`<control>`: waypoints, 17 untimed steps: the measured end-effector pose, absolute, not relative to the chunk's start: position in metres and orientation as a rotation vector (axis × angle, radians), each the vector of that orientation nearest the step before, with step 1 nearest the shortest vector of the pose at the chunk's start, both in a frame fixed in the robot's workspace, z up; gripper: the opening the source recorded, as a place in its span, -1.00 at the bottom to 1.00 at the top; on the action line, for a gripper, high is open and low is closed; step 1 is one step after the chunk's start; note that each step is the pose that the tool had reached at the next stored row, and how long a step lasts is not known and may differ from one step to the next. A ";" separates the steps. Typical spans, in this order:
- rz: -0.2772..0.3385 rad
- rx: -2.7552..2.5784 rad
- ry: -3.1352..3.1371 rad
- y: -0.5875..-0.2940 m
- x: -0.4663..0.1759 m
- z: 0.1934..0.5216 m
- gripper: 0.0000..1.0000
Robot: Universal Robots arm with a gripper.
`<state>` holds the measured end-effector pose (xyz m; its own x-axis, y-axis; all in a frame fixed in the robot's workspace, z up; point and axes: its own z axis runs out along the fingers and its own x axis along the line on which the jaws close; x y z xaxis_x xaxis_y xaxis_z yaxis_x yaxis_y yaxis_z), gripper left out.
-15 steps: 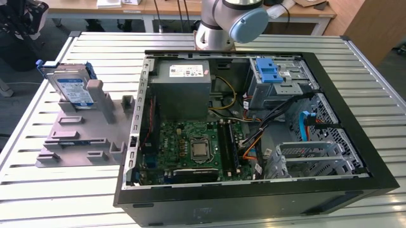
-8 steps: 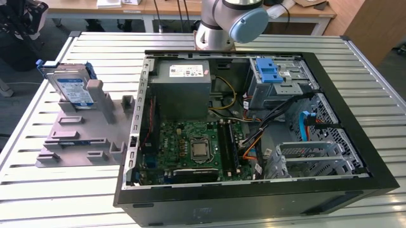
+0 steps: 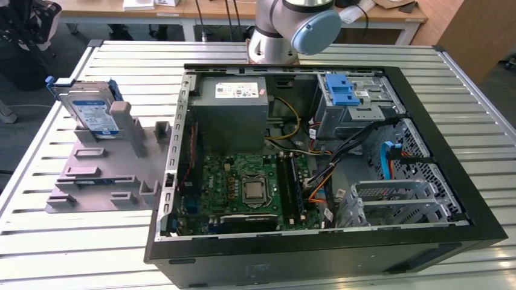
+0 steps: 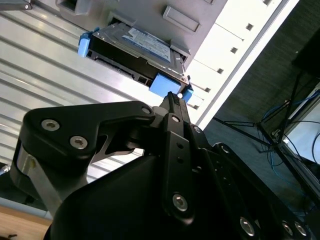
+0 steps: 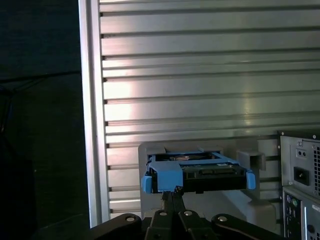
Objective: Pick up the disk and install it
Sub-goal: 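Pick up the disk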
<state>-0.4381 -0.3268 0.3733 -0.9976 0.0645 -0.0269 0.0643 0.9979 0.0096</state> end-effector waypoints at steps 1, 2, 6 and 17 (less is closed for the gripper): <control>0.014 0.094 3.113 -0.327 -0.438 0.373 -0.79; 0.014 0.088 3.113 -0.327 -0.438 0.373 -0.79; 0.014 0.066 3.114 -0.327 -0.438 0.373 -0.79; 0.015 -0.022 3.115 -0.327 -0.438 0.373 -0.79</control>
